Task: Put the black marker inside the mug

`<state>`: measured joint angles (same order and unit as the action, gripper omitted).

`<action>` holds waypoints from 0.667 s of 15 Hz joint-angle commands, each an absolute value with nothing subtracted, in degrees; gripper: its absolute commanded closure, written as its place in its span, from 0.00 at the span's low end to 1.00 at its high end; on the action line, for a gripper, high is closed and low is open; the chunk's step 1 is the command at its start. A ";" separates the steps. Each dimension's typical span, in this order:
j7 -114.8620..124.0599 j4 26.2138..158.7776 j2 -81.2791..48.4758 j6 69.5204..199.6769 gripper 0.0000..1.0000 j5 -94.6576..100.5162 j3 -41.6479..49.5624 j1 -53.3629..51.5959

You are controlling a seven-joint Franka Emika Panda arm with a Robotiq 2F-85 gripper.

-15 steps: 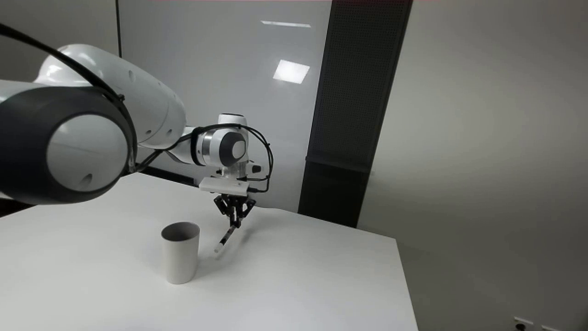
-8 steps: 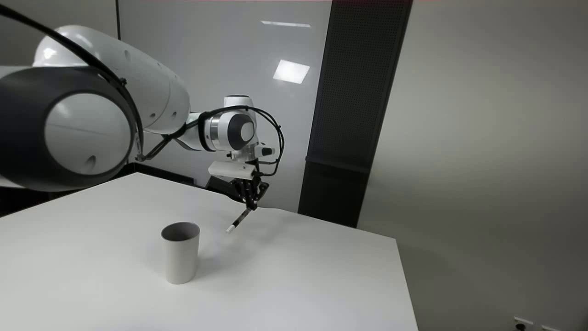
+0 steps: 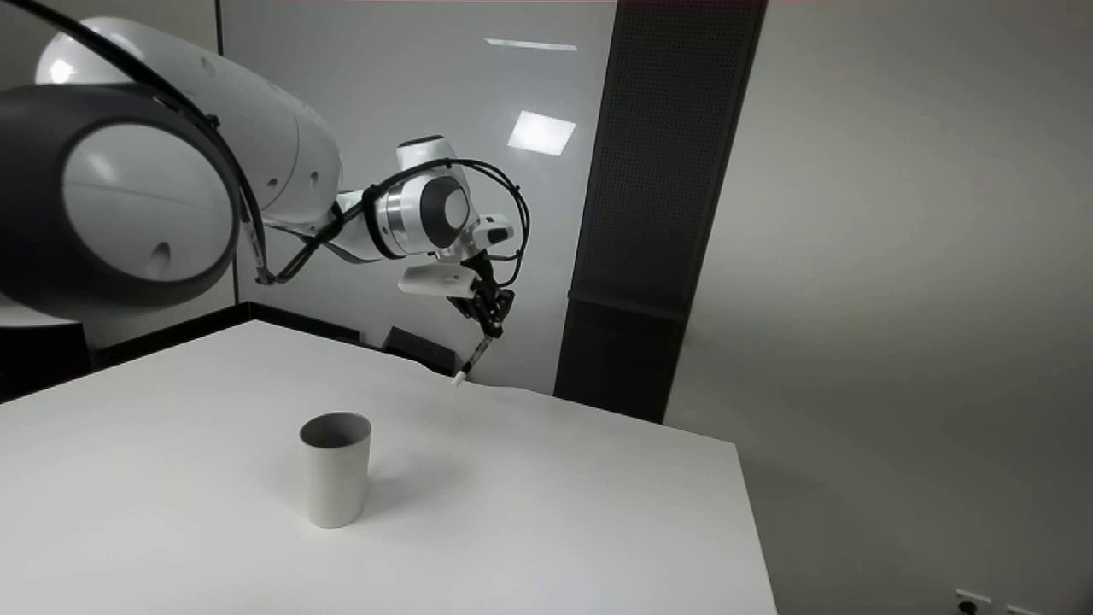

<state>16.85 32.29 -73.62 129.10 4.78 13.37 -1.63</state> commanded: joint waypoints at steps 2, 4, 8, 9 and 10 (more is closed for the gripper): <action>25.74 31.86 -72.00 133.30 0.93 7.83 18.96 -4.71; 28.27 32.18 -71.31 134.75 0.93 8.54 21.16 -5.96; 31.82 33.26 -69.76 135.66 0.93 9.64 24.73 -8.40; 32.46 33.53 -69.46 135.60 0.93 9.48 25.32 -8.94; 32.40 33.98 -68.95 134.88 0.93 9.18 25.52 -9.49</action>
